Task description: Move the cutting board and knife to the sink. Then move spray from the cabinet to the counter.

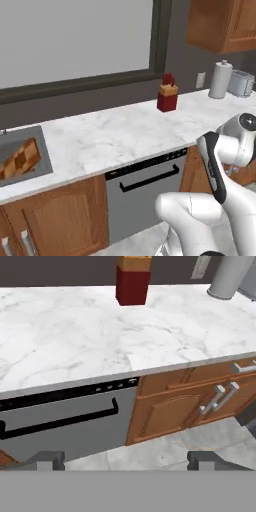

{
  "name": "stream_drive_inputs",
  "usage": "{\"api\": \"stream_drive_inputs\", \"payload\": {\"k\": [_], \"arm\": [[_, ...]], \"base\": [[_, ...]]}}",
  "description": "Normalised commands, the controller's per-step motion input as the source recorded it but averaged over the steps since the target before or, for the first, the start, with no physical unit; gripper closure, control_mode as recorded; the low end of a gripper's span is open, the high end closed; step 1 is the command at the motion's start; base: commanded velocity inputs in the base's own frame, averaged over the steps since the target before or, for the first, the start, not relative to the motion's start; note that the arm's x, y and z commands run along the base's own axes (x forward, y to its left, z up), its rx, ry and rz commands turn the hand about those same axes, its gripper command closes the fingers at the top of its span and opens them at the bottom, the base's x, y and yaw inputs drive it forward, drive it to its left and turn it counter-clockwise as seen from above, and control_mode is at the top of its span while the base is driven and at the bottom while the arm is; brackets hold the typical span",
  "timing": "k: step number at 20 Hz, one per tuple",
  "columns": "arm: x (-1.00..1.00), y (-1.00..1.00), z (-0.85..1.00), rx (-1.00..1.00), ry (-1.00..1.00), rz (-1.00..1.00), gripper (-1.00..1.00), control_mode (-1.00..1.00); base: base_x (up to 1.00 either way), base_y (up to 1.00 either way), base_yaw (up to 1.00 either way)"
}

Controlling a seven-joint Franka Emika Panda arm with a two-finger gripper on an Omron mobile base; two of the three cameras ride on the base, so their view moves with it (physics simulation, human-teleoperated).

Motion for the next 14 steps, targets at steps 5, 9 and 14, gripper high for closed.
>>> {"api": "stream_drive_inputs", "payload": {"k": [5,9,14], "arm": [[0.0,0.0,0.0,0.0,0.0,0.0,-1.0,1.0],[0.0,0.0,0.0,0.0,0.0,0.0,-1.0,1.0],[0.0,0.0,0.0,0.0,0.0,0.0,-1.0,1.0]], "base": [[0.0,-0.7,-0.6],[-0.06,-0.82,-0.54],[-0.28,-0.85,-0.5]]}}
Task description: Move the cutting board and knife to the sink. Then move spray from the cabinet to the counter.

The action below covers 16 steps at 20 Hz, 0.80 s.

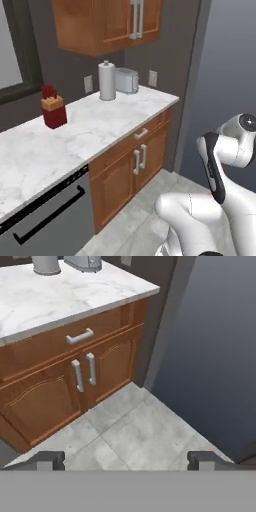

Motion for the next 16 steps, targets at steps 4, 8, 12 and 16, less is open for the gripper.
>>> {"api": "stream_drive_inputs", "payload": {"k": [4,8,12,16], "arm": [[0.0,0.0,0.0,0.0,0.0,0.0,-1.0,1.0],[0.0,0.0,0.0,0.0,0.0,0.0,-1.0,1.0],[0.0,0.0,0.0,0.0,0.0,0.0,-1.0,1.0],[0.0,0.0,0.0,0.0,0.0,0.0,-1.0,1.0]], "base": [[-0.95,-0.59,-0.38],[-1.0,-0.4,-0.27],[-1.0,-0.24,-0.21],[-1.0,-0.05,-0.15]]}}
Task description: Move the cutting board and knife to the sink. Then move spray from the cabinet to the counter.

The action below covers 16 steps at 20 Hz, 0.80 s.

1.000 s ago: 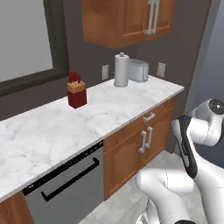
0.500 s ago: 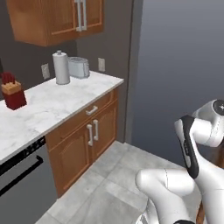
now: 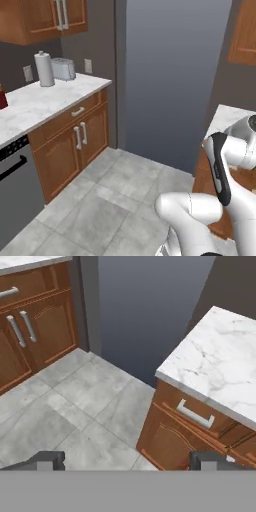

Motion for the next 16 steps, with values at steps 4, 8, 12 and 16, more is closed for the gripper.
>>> {"api": "stream_drive_inputs", "payload": {"k": [4,8,12,16], "arm": [[0.0,0.0,0.0,0.0,0.0,0.0,-1.0,1.0],[0.0,0.0,0.0,0.0,0.0,0.0,-1.0,1.0],[0.0,0.0,0.0,0.0,0.0,0.0,-1.0,1.0],[0.0,0.0,0.0,0.0,0.0,0.0,-1.0,1.0]], "base": [[-0.93,-0.1,-0.17],[-0.27,-0.4,-0.33],[0.0,-0.53,-0.37],[0.0,-0.69,-0.34]]}}
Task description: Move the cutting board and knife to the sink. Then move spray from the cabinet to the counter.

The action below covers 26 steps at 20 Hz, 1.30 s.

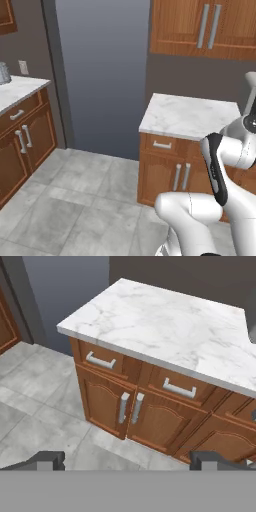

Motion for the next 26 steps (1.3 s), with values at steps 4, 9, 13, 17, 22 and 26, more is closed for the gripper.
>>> {"api": "stream_drive_inputs", "payload": {"k": [4,9,13,17,22,26], "arm": [[0.0,0.0,0.0,0.0,0.0,0.0,-1.0,1.0],[0.0,0.0,0.0,0.0,0.0,0.0,-1.0,1.0],[0.0,0.0,0.0,0.0,0.0,0.0,-1.0,1.0],[0.0,0.0,0.0,0.0,0.0,0.0,-1.0,1.0],[0.0,0.0,0.0,0.0,0.0,0.0,-1.0,1.0],[0.0,0.0,0.0,0.0,0.0,0.0,-1.0,1.0]], "base": [[0.0,-0.63,-0.27],[-0.31,-0.41,-0.06],[-0.68,-0.49,0.0],[-0.64,-0.65,-0.07],[-0.16,-0.59,-0.13],[0.41,-0.28,-0.04]]}}
